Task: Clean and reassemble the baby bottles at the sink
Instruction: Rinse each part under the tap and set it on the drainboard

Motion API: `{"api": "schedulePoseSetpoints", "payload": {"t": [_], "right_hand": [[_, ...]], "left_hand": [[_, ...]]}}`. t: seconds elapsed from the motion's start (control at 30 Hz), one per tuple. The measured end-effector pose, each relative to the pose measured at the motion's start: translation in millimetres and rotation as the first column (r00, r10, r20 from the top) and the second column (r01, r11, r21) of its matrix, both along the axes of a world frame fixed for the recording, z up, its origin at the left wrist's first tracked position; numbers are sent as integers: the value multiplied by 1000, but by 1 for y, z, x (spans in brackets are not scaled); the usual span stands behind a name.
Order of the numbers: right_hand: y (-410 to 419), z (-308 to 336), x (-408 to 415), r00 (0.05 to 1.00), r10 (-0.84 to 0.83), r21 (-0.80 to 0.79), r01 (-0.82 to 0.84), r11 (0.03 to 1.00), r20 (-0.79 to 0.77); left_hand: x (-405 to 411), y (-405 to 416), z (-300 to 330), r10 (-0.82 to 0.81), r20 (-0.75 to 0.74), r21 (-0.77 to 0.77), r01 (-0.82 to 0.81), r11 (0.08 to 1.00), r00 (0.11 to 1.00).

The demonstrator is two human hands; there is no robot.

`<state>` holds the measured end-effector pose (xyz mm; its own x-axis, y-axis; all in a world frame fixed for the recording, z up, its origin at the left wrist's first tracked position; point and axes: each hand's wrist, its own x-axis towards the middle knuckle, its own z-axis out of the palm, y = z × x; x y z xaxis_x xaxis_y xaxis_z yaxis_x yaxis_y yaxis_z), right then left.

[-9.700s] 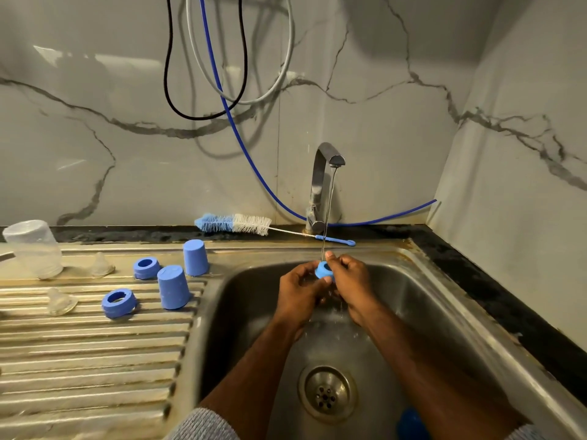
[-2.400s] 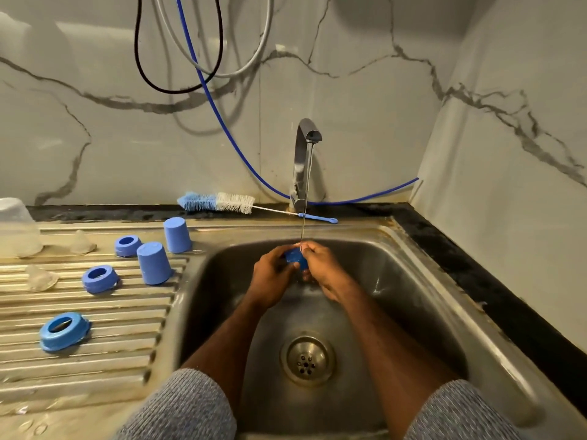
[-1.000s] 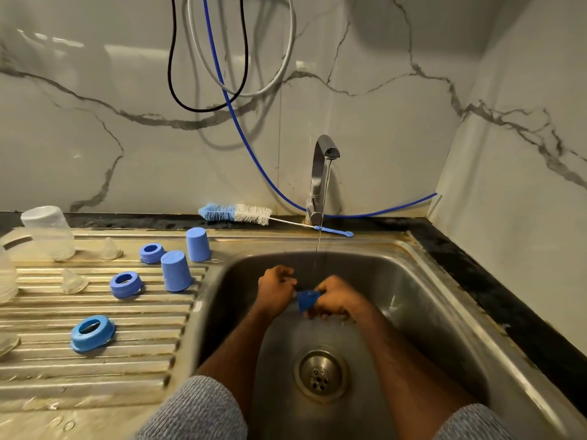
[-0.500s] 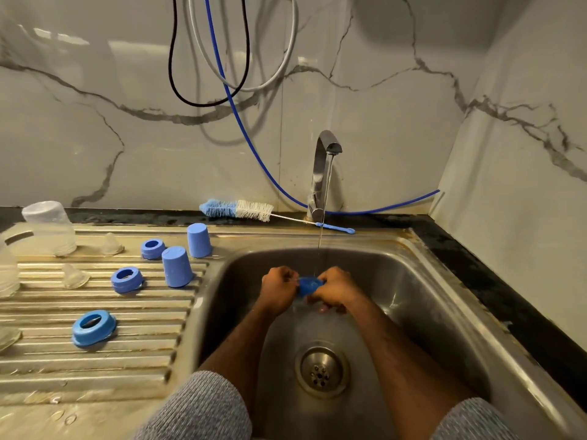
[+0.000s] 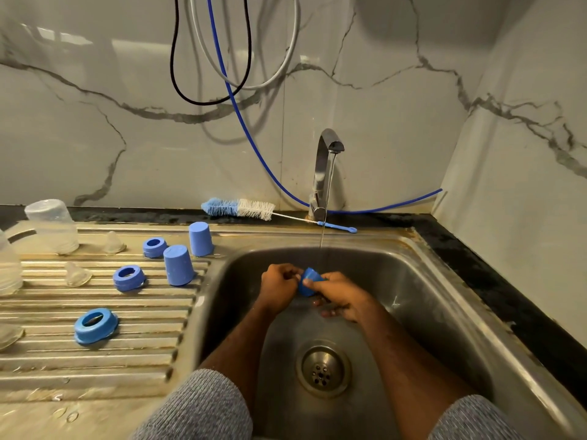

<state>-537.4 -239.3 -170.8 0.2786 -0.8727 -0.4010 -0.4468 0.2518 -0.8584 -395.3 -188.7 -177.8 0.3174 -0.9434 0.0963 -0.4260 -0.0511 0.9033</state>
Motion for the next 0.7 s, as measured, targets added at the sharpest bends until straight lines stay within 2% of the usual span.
{"api": "schedulePoseSetpoints", "payload": {"t": [0.1,0.17,0.27,0.33,0.4,0.47,0.53,0.7], "right_hand": [[-3,2,1,990,-95,84,87,993,101],[-3,1,2,983,-134,89,123,988,128],[-5,-2,0,987,-113,-28,117,993,113],[-5,-3,-1,997,-81,-187,83,979,19],[-4,-2,-1,981,-94,-376,24,926,-169],[-4,-3,1,961,-126,-476,-7,880,-246],[-6,-3,3,958,-115,-515,-38,856,-262],[-10,1,5,950,-12,-434,-131,891,-312]], "left_hand": [[-1,1,1,-3,-4,35,3,999,1000],[-1,1,1,-64,14,108,63,992,998],[-2,2,-1,-176,53,218,161,963,983],[-2,2,-2,-183,70,229,163,960,981],[-3,1,-3,-164,92,210,142,967,982],[-2,0,-5,-130,107,181,110,977,986],[-1,-2,-6,-84,104,147,68,987,991],[0,-2,-3,-17,60,68,13,998,998]]}}
